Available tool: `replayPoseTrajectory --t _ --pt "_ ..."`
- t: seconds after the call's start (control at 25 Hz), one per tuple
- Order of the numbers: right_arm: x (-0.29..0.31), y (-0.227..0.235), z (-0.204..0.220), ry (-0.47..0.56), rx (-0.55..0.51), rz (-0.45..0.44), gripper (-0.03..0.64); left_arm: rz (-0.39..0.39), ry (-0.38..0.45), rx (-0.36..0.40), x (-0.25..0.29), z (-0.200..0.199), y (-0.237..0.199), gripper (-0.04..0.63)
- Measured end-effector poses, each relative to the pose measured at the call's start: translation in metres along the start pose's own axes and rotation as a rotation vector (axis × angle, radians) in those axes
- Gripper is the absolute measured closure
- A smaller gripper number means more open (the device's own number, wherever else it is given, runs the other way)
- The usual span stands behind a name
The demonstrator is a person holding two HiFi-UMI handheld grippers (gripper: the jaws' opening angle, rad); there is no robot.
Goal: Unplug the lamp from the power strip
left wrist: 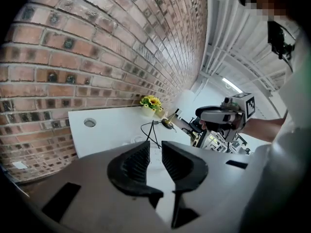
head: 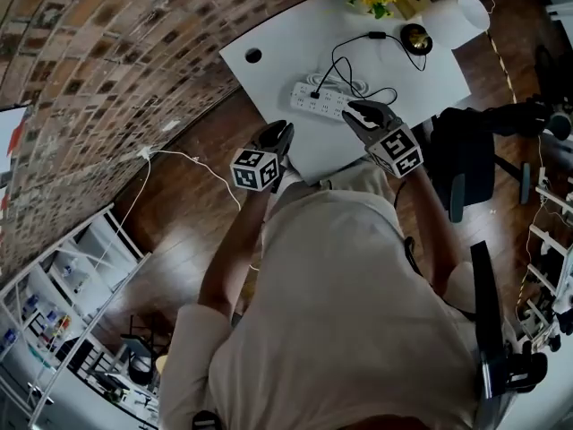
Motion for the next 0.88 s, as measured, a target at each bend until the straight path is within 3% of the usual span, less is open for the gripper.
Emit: replayPoseTrajectory --t 0.32,0.52,0.72,0.88 --pt "0.043 0.017 0.039 -0.1 -0.051 -0.159 0.531 -0.162 -0.066 -0.004 0.062 -0.002 -0.021 0.529" --pt "0.078 0.03 0.065 -0.169 -0.087 -0.223 0.509 -0.242 -0.098 0.037 0.103 -0.006 -0.04 0.588" --pt "0.109 0.023 0.09 -0.232 -0.166 -0.305 0.509 -0.296 -0.253 0.141 0.142 0.019 -0.064 0.591" --pt "0.134 0.015 0.109 -0.274 -0.175 -0.314 0.509 -0.334 -0.36 0.221 0.155 0.037 -0.083 0.591"
Point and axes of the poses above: the fingertips, and each gripper's own axes: x forward along the fingers, y to its right, z out of its underside, the point moved 3 cm from there along -x, backward along the fingers, and after that the axes turned 15 degrees about -x, right-handed, at the moved point
